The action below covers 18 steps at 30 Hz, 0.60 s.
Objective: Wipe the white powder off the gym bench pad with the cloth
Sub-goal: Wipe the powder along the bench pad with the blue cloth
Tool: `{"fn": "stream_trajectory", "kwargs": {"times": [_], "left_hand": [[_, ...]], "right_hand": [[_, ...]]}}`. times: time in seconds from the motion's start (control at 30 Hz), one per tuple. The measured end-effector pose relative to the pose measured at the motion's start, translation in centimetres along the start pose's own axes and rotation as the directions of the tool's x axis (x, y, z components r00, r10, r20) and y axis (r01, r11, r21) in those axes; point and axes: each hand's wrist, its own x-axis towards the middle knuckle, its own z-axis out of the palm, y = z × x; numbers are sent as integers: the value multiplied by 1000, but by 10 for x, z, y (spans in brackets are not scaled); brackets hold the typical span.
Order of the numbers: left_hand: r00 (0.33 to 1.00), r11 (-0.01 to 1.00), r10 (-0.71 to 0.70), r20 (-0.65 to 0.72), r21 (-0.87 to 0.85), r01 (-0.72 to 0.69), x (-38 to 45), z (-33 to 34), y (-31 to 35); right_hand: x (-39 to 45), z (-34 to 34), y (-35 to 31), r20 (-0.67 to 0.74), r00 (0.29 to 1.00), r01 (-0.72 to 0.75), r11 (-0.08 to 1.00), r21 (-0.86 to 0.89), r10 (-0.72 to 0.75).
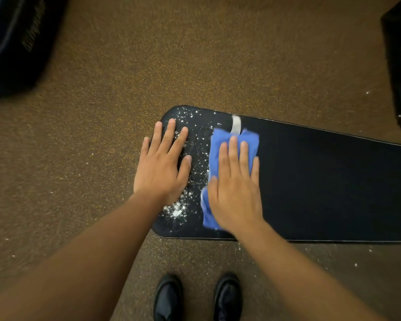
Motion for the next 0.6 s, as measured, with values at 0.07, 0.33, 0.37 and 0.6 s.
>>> {"fn": "stream_trajectory", "kwargs": {"times": [0.07, 0.33, 0.37, 0.6], "left_hand": [[1000, 1000, 3, 0, 10, -3, 0, -1, -1], [1000, 998, -3, 31, 68, 1, 0, 0, 1], [999, 997, -4, 32, 71, 2, 0, 0, 1], [994, 989, 93, 55, 114, -99, 2, 2, 2]], "right_hand": [[-31, 0, 13, 33, 996, 80, 996, -34, -79], [73, -13, 8, -1, 983, -181, 983, 6, 181], [71, -11, -2, -13, 984, -179, 984, 9, 180], [-27, 5, -7, 21, 990, 138, 989, -50, -137]]}}
